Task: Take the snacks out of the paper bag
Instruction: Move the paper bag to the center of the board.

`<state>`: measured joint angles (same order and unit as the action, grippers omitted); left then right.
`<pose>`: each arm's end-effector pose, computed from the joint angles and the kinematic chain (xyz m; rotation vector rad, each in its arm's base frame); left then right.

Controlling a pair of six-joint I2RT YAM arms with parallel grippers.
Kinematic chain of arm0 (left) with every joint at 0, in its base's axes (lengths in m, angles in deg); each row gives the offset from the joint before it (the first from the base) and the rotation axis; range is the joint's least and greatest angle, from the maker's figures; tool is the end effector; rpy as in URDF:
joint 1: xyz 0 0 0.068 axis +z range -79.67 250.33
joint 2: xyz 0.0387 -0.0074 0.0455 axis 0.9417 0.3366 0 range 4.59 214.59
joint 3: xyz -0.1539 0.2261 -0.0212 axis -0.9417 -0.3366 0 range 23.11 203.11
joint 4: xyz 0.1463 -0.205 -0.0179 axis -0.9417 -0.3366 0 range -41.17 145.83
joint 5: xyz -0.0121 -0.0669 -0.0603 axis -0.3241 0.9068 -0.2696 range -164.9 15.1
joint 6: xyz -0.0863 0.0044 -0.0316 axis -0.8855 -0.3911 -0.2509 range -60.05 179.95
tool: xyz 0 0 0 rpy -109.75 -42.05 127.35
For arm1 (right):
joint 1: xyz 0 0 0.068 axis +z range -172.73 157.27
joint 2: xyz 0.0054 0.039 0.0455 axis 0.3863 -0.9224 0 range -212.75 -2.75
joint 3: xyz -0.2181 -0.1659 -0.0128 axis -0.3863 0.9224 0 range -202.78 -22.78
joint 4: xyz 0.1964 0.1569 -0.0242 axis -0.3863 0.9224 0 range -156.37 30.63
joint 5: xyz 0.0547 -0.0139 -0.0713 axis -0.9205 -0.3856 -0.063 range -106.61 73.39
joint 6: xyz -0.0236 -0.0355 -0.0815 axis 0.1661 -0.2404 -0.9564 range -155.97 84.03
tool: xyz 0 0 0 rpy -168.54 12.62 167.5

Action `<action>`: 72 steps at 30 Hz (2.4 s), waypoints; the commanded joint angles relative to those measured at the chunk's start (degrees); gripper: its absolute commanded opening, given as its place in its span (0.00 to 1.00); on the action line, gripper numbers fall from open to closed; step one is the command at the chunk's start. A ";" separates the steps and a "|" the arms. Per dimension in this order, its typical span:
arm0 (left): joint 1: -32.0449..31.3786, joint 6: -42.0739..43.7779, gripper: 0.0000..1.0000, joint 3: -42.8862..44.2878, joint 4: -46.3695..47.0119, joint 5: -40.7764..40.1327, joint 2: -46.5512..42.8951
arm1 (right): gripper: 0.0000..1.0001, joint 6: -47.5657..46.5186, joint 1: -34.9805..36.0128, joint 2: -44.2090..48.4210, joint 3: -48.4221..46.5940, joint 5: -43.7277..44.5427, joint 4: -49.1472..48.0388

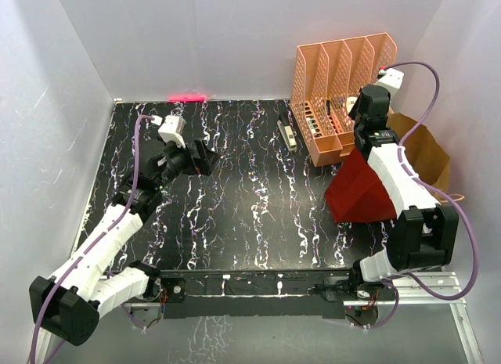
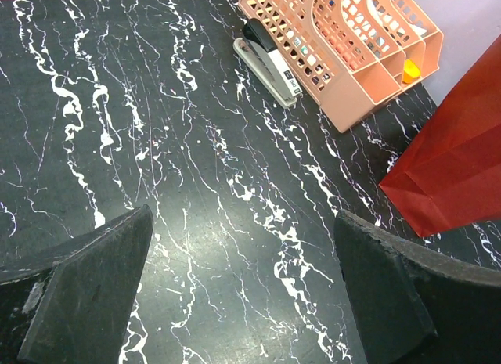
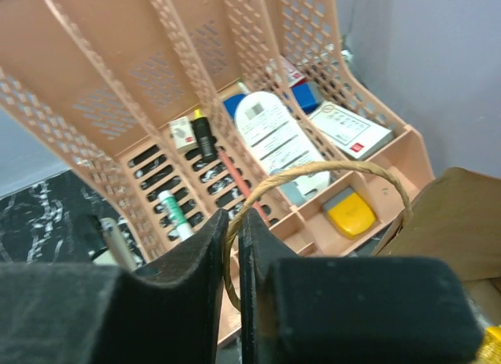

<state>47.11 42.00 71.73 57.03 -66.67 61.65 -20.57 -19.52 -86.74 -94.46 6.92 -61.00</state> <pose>0.2451 -0.1181 0.3415 0.1897 1.7295 -0.6547 0.3789 -0.0118 0.3406 0.4726 1.7947 -0.1603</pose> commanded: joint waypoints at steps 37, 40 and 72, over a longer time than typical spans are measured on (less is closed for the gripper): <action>-1.12 1.34 0.98 0.09 -0.47 -1.86 0.62 | 0.07 8.56 -0.33 31.61 3.86 -52.39 21.40; -1.12 1.47 0.98 0.12 -0.64 -2.32 0.66 | 0.07 8.51 -0.31 33.00 2.87 -53.04 22.46; -1.11 1.10 0.98 3.74 -3.56 -0.25 2.71 | 0.83 7.06 20.70 28.75 -0.48 -41.90 25.71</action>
<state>46.21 45.36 71.78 53.57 -70.71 64.55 -7.50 1.06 -62.63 -89.82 -46.61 -42.69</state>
